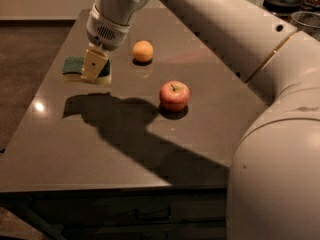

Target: Pick sponge

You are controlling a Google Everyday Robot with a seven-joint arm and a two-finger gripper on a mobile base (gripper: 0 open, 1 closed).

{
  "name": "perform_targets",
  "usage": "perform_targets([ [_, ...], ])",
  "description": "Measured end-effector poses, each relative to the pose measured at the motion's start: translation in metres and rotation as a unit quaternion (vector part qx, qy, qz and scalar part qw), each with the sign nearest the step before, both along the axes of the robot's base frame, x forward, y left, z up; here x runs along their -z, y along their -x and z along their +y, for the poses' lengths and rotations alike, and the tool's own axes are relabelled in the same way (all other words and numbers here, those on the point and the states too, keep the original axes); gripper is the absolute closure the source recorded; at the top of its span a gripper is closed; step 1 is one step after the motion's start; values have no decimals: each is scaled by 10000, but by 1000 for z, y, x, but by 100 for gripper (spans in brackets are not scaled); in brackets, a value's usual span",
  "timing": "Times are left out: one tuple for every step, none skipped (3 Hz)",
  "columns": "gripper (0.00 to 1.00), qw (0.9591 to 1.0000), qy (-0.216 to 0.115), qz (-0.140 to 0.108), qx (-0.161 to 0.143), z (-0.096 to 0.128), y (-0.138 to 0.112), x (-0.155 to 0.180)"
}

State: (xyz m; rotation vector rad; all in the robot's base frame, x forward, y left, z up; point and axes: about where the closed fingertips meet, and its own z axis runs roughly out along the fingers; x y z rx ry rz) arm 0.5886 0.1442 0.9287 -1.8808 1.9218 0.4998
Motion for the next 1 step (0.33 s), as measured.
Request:
perform_targets([
  [100,10000,0,0,0,0,0,0],
])
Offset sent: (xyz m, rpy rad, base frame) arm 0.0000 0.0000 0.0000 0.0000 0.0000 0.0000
